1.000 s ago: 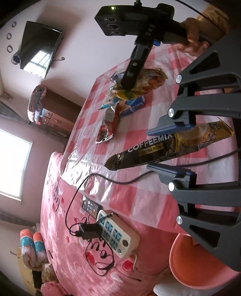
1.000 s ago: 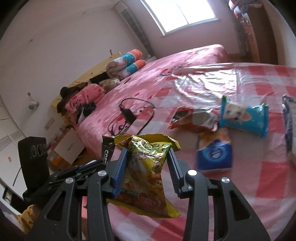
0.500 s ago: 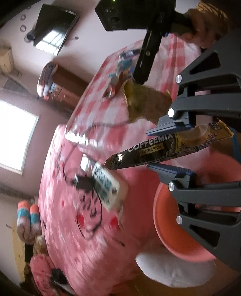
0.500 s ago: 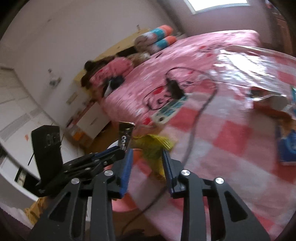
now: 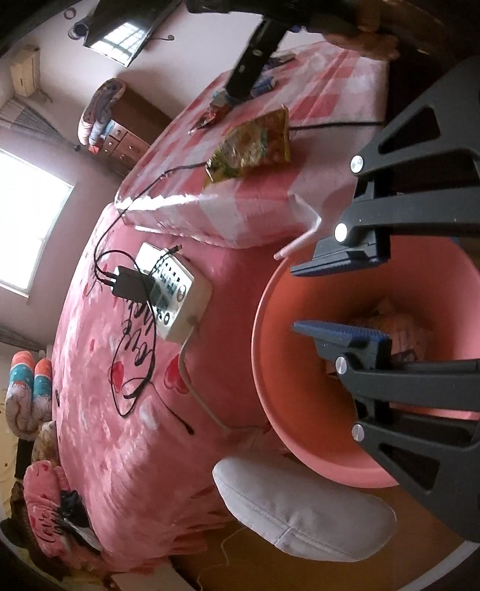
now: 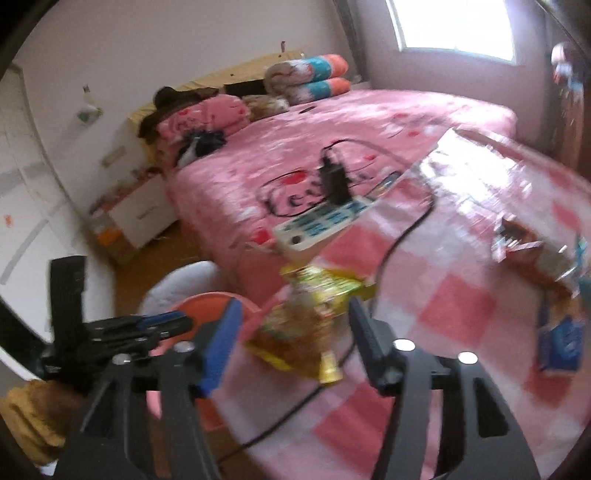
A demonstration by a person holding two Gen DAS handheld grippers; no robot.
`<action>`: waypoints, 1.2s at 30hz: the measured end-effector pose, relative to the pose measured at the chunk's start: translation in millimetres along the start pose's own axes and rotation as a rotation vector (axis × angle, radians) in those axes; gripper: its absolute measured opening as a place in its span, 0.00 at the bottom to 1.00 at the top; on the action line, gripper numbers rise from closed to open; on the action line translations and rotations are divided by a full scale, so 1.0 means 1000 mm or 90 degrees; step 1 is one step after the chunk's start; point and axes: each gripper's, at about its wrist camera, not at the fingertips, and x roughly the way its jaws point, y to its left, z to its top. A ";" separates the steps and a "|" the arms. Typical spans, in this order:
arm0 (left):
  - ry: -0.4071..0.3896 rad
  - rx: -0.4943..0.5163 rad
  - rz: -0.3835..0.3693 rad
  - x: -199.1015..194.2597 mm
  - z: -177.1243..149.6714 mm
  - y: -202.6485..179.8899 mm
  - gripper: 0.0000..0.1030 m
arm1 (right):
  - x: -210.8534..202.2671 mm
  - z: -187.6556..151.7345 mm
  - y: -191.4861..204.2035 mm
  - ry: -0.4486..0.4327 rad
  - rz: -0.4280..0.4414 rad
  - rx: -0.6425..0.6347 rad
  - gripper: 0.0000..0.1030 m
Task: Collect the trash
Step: 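Carry the sachet and snack bag over the pink bucket and open both tools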
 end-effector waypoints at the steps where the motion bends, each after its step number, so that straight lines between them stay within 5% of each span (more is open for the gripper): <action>1: 0.003 -0.002 0.000 0.002 0.000 0.001 0.25 | 0.005 0.002 -0.003 0.008 -0.006 -0.011 0.61; 8: 0.010 -0.005 0.013 0.009 -0.004 0.005 0.25 | 0.042 0.002 -0.015 0.088 -0.035 -0.002 0.66; 13: 0.013 -0.003 0.019 0.011 -0.006 0.004 0.25 | 0.051 0.000 -0.001 0.087 -0.039 -0.034 0.65; 17: 0.013 -0.006 0.016 0.013 -0.006 0.004 0.26 | 0.054 -0.004 0.010 0.087 -0.042 -0.068 0.48; 26: 0.007 -0.020 0.035 0.012 -0.005 0.007 0.51 | 0.047 -0.007 0.028 0.069 0.007 -0.087 0.24; 35: -0.014 -0.045 0.067 0.002 0.001 0.023 0.69 | 0.058 -0.016 0.071 0.109 0.130 -0.103 0.23; 36: -0.015 -0.051 0.073 0.001 0.001 0.026 0.69 | 0.060 -0.018 0.075 0.115 0.131 -0.103 0.29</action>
